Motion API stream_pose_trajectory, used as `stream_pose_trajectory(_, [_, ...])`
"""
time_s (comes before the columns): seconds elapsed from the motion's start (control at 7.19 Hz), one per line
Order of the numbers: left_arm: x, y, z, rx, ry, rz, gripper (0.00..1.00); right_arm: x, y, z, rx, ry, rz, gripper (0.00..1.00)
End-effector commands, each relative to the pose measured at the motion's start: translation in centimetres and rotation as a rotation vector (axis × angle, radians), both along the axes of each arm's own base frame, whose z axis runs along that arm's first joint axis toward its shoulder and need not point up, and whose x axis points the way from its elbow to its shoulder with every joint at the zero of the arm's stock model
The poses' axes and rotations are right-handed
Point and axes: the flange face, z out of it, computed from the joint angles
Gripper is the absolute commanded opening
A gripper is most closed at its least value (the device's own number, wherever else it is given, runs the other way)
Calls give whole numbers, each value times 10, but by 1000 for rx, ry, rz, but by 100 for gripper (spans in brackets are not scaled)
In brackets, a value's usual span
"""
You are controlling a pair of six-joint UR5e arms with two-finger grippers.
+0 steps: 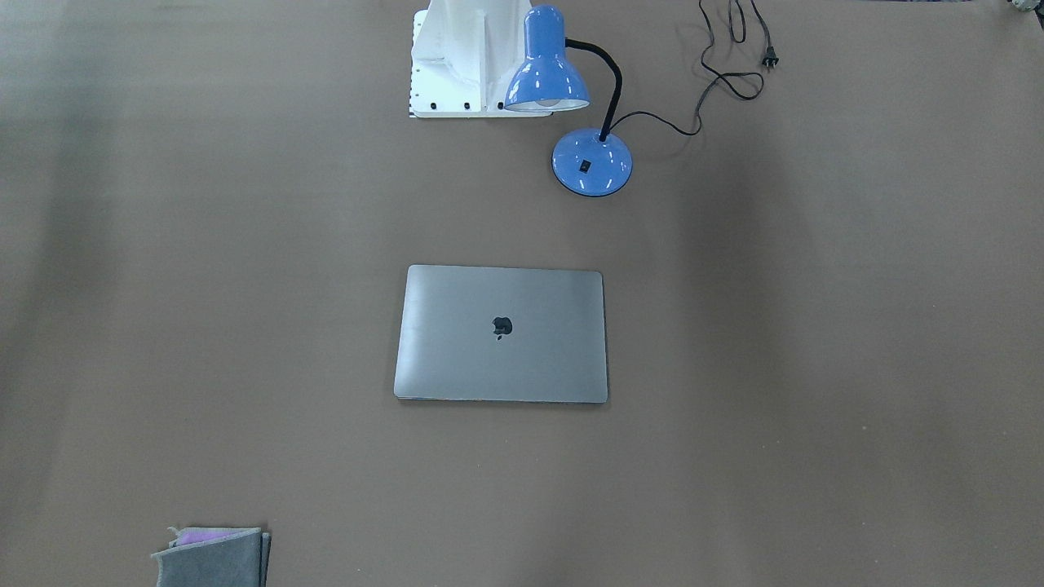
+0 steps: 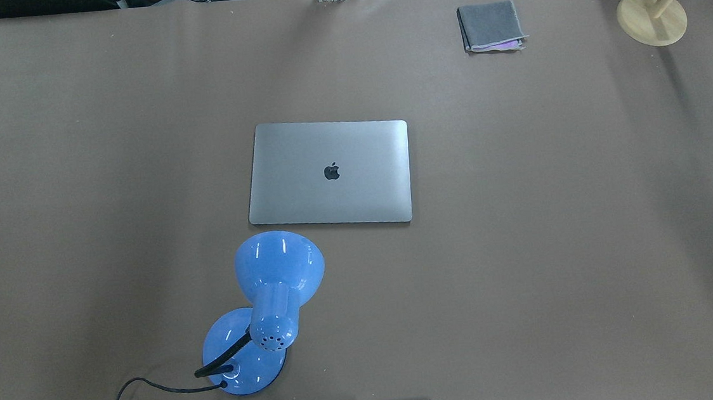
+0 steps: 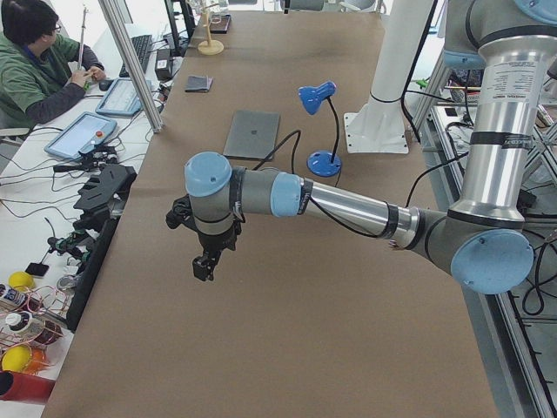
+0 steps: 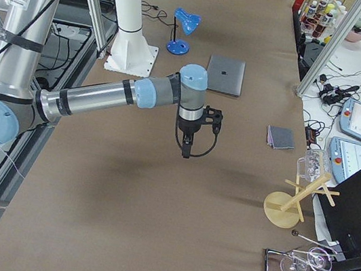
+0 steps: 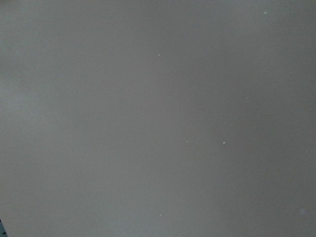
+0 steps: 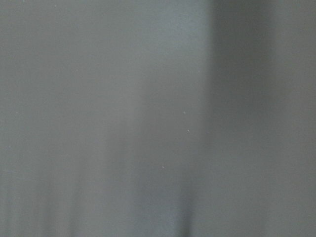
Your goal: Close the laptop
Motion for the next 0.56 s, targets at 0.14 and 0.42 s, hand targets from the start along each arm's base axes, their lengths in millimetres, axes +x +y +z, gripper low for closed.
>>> stream_pose_trajectory(0.14, [-19, 26, 34, -73, 20, -59, 100, 22, 19, 75, -89, 7, -16, 100])
stream_pose_trajectory(0.42, [-21, 25, 30, -159, 25, -167, 100, 21, 25, 80, -105, -2, -14, 100])
